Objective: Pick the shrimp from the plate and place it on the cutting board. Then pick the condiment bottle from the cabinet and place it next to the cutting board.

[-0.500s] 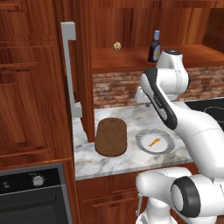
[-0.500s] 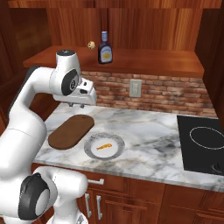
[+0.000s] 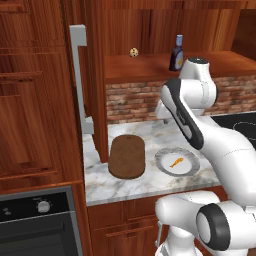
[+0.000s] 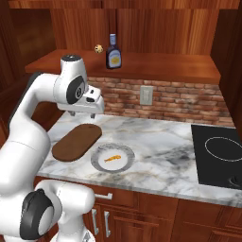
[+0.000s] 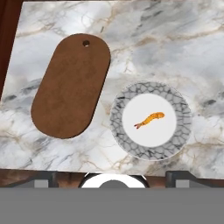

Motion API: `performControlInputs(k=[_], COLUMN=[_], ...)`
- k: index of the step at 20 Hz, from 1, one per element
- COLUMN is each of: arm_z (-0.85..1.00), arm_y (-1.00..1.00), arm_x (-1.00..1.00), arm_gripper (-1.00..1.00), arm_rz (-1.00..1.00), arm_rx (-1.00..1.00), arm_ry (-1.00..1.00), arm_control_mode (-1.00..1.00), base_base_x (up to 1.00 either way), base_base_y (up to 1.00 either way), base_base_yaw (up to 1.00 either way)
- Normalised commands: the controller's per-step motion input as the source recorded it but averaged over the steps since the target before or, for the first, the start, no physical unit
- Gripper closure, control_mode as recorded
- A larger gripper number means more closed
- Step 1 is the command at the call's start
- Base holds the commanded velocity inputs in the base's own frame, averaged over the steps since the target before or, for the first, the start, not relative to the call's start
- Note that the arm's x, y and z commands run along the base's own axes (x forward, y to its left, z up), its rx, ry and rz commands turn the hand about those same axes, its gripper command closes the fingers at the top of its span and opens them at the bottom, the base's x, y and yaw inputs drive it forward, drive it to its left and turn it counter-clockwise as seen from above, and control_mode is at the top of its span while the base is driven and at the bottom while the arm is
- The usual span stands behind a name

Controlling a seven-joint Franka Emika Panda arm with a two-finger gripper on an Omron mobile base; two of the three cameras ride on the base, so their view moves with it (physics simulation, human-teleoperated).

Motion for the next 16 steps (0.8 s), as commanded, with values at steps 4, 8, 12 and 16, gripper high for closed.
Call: performControlInputs(k=[4, 8, 12, 16], arm_z=[-0.09, -0.08, -0.10, -0.12], arm_y=[0.00, 0.00, 0.00, -0.01], arm_x=[-0.09, -0.08, -0.11, -0.13], arm_gripper=[-1.00, -1.00, -1.00, -1.00], arm_rz=[0.00, -0.01, -0.01, -0.02], arm_rx=[0.00, 0.00, 0.00, 0.00], arm_ry=[0.00, 0.00, 0.00, 0.00], arm_control_mode=[-1.00, -1.00, -1.00, -1.00], base_base_x=[0.00, 0.00, 0.00, 0.00], base_base_y=[0.00, 0.00, 0.00, 0.00], base_base_yaw=[0.00, 0.00, 0.00, 0.00])
